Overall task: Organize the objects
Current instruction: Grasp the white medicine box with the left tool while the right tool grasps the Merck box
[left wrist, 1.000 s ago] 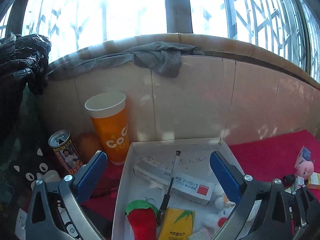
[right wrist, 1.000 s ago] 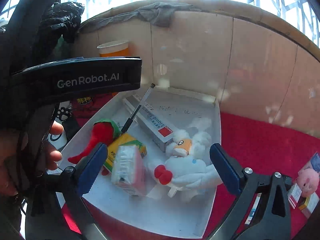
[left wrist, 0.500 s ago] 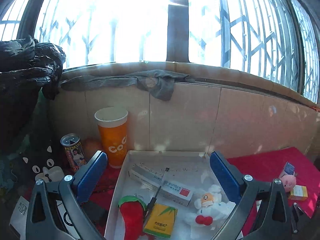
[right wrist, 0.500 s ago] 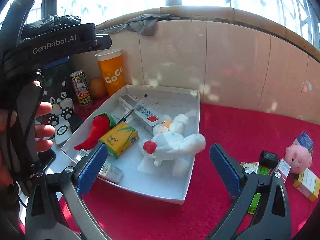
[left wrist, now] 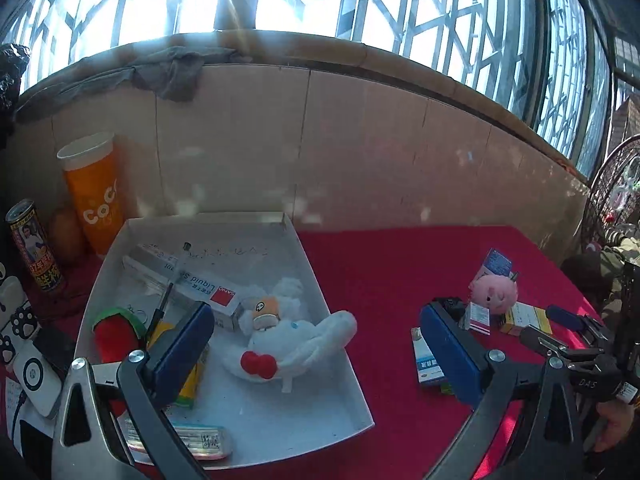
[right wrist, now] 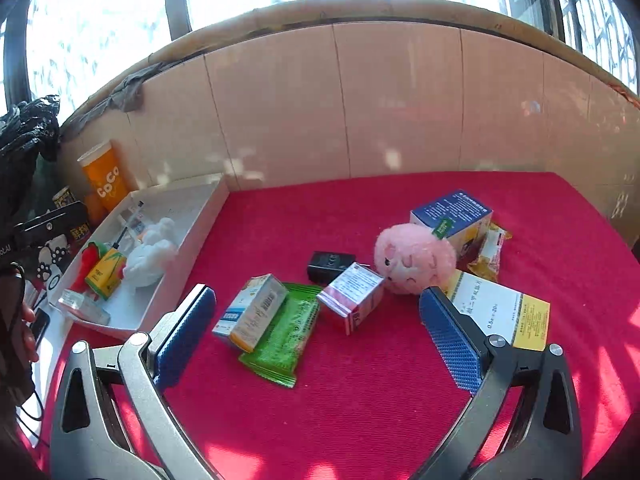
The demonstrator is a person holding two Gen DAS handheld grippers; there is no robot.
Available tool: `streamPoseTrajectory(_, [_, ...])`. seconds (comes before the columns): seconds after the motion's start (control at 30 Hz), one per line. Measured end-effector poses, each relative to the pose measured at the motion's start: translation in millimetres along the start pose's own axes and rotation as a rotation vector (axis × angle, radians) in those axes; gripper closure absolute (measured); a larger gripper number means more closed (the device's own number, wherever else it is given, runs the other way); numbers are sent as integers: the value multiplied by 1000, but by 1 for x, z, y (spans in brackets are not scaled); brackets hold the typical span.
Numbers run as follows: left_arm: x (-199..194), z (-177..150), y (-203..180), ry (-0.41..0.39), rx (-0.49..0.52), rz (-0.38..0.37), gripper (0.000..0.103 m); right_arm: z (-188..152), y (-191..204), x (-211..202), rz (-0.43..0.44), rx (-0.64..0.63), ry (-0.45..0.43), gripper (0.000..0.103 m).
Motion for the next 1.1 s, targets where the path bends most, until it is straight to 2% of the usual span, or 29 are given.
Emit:
streamPoseTrajectory(0.07, [12,-7,-23,42,47,-42,0,-6,-42,-3,-38,20,11,0])
streamPoseTrajectory(0.17, [29,-15,-60,111,120,-86,0,-9,-91,-1,-36,11,50,0])
streamPoseTrajectory(0.3, [57,-22,-86,194,139,-30,0,-1,-129,7,-31,-60,90,0])
streamPoseTrajectory(0.4, [76,-28,-102,250,169,-34,0,4,-130,22,59,-135,150,0])
streamPoseTrajectory(0.5, [90,-32,-113,288,205,-31,0,3,-118,42,114,-242,224,0])
streamPoseTrajectory(0.67, [110,-33,-116,344,202,-29,0,-5,-108,75,68,-367,306,0])
streamPoseTrajectory(0.87, [135,-37,-112,414,176,-38,0,-12,-112,92,60,-349,324,0])
streamPoseTrajectory(0.93, [144,-38,-109,444,138,-58,0,-11,-112,89,45,-346,305,0])
streamPoseTrajectory(1.03, [142,-36,-108,420,114,-64,1,-14,-114,89,56,-310,317,1])
streamPoseTrajectory(1.1, [138,-36,-107,406,106,-75,2,-15,-113,87,43,-310,312,6])
Point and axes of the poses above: each gripper's, at about its wrist camera, not at the fingertips, and x roughly the way its jaws point, y to its left, z to its top, the point moved 7 cm from there along x, roughly the way its jaws point, and after that the axes turned 12 degrees about y, right-handed, at the moved point
